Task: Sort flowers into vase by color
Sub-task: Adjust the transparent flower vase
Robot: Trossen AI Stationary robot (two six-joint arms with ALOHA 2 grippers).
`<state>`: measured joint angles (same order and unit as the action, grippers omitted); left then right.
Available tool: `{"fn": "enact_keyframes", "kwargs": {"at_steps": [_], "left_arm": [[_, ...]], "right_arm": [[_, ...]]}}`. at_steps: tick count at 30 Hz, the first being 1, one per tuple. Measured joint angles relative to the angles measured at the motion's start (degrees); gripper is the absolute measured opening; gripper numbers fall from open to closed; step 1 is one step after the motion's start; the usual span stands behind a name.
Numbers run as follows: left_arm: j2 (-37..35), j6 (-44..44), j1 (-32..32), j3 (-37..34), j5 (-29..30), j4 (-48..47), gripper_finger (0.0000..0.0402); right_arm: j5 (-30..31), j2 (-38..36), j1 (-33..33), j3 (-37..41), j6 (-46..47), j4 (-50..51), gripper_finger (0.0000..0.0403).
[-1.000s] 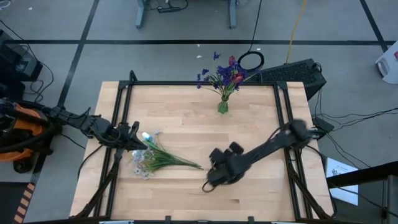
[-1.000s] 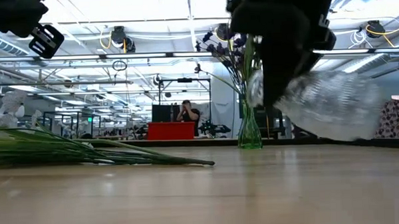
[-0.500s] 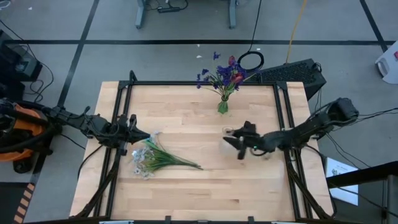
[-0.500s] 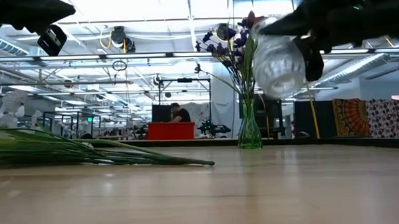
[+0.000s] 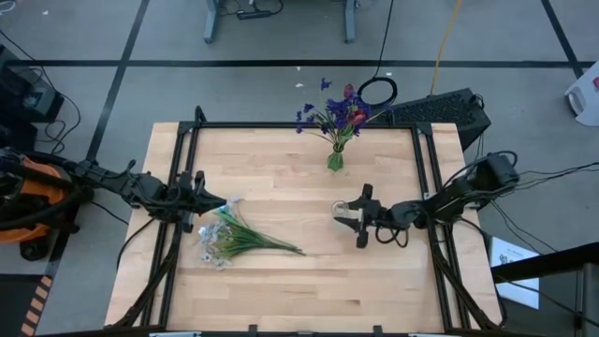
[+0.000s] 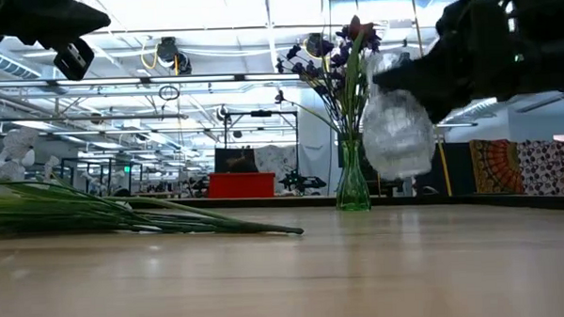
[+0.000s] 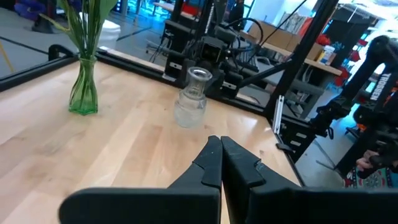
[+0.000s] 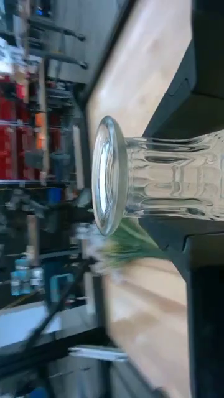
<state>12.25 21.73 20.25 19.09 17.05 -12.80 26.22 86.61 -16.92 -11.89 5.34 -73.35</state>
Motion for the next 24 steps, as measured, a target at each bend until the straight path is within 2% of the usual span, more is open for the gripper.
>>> {"fn": "enact_keyframes", "kwargs": {"at_steps": [2,8,12,24], "left_arm": [[0.0,0.0,0.0,0.0,0.1,-0.5,0.0002],[0.0,0.0,0.0,0.0,0.2,-0.2,0.0002],[0.0,0.4,0.0,0.0,0.2,-0.1,0.0002],[0.0,0.4,0.0,0.0,0.4,0.1,0.0002]], "right_arm": [[-0.8,2.8,0.0,-0.4,0.1,-0.7,0.0155],[-0.9,13.5,0.1,-4.2,-3.0,-11.9,0.0165],[-0.9,19.1,0.1,-7.8,-4.0,-13.9,0.0167],[-0.5,20.8,0.4,-9.3,-3.0,-11.5,0.0190]]}}
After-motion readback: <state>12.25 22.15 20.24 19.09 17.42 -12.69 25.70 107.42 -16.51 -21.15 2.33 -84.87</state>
